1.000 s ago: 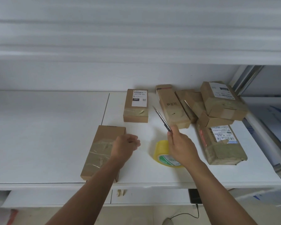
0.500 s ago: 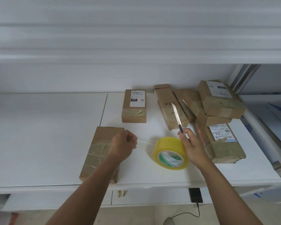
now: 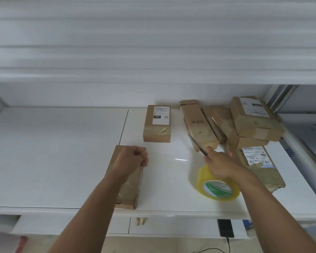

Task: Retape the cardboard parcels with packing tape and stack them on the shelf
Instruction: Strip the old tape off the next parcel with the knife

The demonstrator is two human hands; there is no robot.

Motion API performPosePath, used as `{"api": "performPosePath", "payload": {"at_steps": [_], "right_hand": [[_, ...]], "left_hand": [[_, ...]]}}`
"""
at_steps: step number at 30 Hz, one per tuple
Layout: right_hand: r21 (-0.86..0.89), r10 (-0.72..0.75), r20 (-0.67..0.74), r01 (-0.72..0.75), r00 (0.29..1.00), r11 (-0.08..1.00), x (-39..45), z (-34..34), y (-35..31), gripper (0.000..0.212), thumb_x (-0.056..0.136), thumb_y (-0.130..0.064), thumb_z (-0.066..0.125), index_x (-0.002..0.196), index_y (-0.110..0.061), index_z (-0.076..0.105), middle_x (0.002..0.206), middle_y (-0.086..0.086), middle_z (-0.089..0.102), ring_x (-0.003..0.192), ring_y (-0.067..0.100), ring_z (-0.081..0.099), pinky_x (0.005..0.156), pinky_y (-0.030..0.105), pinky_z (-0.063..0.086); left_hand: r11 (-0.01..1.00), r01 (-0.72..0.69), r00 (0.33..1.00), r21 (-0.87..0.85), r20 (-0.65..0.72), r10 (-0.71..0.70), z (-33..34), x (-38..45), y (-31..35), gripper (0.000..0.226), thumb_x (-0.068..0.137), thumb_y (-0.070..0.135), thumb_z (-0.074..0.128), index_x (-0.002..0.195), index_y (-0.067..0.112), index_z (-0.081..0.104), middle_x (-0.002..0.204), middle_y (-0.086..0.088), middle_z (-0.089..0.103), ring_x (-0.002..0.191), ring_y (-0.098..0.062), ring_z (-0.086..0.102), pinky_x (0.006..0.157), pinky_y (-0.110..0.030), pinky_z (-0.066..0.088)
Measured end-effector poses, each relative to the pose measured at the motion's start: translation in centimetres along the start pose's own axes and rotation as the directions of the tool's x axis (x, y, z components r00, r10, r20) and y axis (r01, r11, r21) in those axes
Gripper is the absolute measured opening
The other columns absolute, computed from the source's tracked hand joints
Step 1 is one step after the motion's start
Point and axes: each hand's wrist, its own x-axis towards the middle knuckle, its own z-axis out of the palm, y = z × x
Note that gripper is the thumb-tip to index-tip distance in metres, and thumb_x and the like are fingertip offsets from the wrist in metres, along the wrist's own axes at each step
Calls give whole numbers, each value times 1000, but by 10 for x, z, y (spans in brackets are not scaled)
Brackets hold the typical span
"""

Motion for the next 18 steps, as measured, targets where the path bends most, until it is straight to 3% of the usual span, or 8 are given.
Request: {"api": "performPosePath", "payload": {"at_steps": [4,7,9,11,12,14,16,18], "right_hand": [[-93,-8,-49,3,999,996,2,12,2,10,104,-22,24,100,-20,32,96,7,62,95,34,57,98,54,37],[-190,-56,-87,38,995,981,-2,6,4,10,99,-16,28,104,-25,26,78,-2,53,84,32,50,101,55,38],[-181,-143,-202,106,969,978,0,-7,-6,34,100,-15,34,128,-29,20,73,-3,50,74,28,48,87,46,47],[53,-278,-307,308,910,950,6,-16,-30,44,104,-15,36,139,-33,17,78,2,61,70,26,60,68,38,49],[275,-329,-332,425,884,863,10,-17,-44,34,105,-13,36,132,-32,27,81,3,65,72,24,65,66,35,50],[660,-347,-335,482,876,576,24,-14,-67,26,105,-5,35,112,-30,39,79,4,68,70,22,68,65,30,52],[826,-332,-287,408,899,389,35,-9,-81,28,105,-1,33,106,-26,43,74,5,67,66,24,69,63,28,52],[912,-328,-217,311,919,268,39,-4,-87,23,104,-1,35,107,-20,48,73,8,69,66,28,69,63,31,52]], "left_hand": [[995,78,991,-62,109,-71,-6,-1,1,17,92,-7,58,79,-2,66,69,-11,65,62,-17,64,58,-22,54],[988,141,970,-59,210,-126,-11,-4,-3,9,93,3,64,86,1,68,75,-11,70,69,-18,68,73,-32,59],[987,149,965,-56,226,-133,-8,-6,-3,8,94,7,66,88,2,68,77,-12,72,70,-18,67,78,-34,57],[989,135,967,-55,223,-119,-5,-9,0,9,94,8,66,90,1,67,77,-13,71,70,-18,66,77,-34,55],[991,124,969,-49,222,-110,-4,-11,1,9,94,8,65,90,0,67,77,-13,71,69,-18,65,74,-32,54],[993,109,971,-39,218,-98,-4,-13,3,9,95,8,65,90,0,66,76,-12,70,68,-17,65,67,-27,53],[993,111,977,-51,186,-100,-6,-15,3,9,95,8,64,90,1,66,75,-11,70,66,-16,65,60,-22,52],[991,114,986,-66,134,-104,-8,-16,2,9,95,8,65,88,2,66,73,-9,70,63,-15,65,55,-20,50]]}}
